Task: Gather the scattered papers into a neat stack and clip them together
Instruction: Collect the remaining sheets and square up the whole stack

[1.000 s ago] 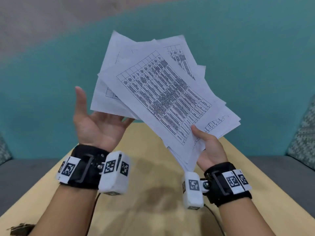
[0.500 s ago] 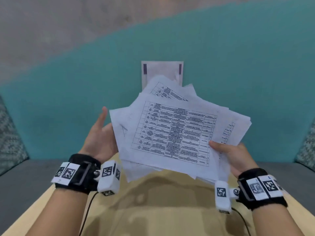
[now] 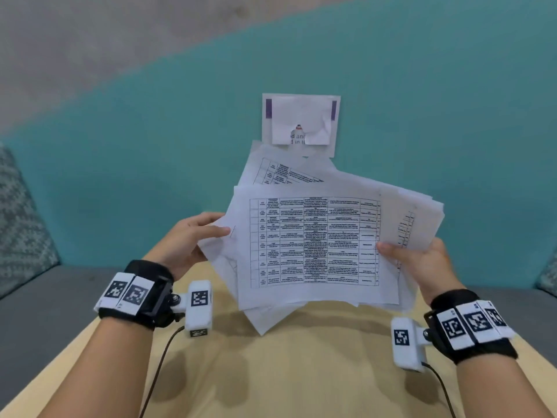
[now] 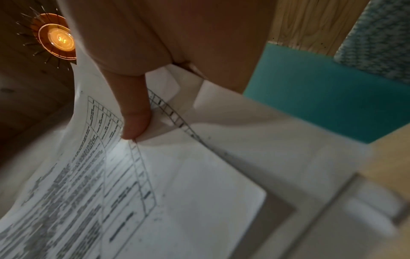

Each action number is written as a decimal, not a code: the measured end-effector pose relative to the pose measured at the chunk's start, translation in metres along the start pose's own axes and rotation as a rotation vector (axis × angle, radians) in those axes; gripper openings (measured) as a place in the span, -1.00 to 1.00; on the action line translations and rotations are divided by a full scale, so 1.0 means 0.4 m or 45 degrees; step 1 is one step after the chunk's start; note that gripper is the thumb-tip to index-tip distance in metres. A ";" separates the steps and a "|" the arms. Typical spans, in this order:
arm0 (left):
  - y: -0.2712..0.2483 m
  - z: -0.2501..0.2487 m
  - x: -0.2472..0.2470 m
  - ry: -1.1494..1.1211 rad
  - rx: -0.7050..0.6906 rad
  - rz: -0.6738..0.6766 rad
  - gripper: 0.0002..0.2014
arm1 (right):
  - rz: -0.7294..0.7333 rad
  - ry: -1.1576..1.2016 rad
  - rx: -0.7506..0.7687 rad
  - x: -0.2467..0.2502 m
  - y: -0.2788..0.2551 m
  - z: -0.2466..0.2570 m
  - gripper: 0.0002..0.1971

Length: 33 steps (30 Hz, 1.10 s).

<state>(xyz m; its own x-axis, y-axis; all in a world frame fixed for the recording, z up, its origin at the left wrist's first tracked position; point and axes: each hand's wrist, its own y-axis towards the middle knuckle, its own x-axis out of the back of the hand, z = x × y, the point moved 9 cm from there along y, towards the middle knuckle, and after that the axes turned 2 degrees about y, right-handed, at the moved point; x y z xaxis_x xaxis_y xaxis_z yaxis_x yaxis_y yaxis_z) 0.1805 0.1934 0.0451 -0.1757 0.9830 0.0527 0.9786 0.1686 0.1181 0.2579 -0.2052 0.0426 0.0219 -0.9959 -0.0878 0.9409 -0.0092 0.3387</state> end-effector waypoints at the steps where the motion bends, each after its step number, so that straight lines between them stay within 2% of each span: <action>1: 0.004 0.001 0.004 0.008 -0.008 -0.037 -0.64 | -0.009 0.017 -0.001 0.004 0.000 -0.001 -0.72; 3: 0.010 0.005 0.016 0.019 -0.037 -0.144 -0.71 | -0.024 0.059 -0.011 0.010 -0.002 -0.002 -0.70; 6: 0.016 0.017 0.026 -0.075 -0.063 -0.258 -0.81 | -0.028 0.185 -0.047 0.010 -0.004 -0.007 -0.51; 12: 0.024 0.000 0.023 -0.218 -0.114 -0.338 -0.87 | -0.071 0.395 -0.165 -0.005 -0.003 -0.024 -0.61; 15: 0.022 -0.001 0.004 -0.264 -0.096 -0.300 -0.88 | -0.124 0.442 -0.270 -0.012 -0.006 -0.044 -0.71; 18: 0.019 -0.006 -0.029 -0.280 -0.079 -0.195 -0.80 | -0.142 0.476 -0.343 -0.028 -0.009 -0.062 -0.60; 22: 0.012 -0.016 -0.048 -0.281 -0.079 -0.128 -0.75 | -0.189 0.507 -0.380 -0.035 -0.010 -0.079 -0.60; 26: 0.008 -0.024 -0.039 -0.223 -0.083 -0.193 -0.74 | -0.266 0.509 -0.407 -0.037 -0.009 -0.098 -0.57; 33: 0.005 -0.040 -0.031 -0.033 -0.127 -0.285 -0.72 | -0.364 0.491 -0.460 -0.043 -0.021 -0.140 -0.62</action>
<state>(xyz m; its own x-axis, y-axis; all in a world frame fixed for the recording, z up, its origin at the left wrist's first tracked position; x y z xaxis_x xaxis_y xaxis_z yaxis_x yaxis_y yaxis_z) 0.1831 0.1802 0.0608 -0.3829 0.9237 -0.0110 0.9000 0.3756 0.2213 0.2687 -0.1829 -0.0111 -0.1915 -0.8532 -0.4852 0.9814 -0.1732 -0.0827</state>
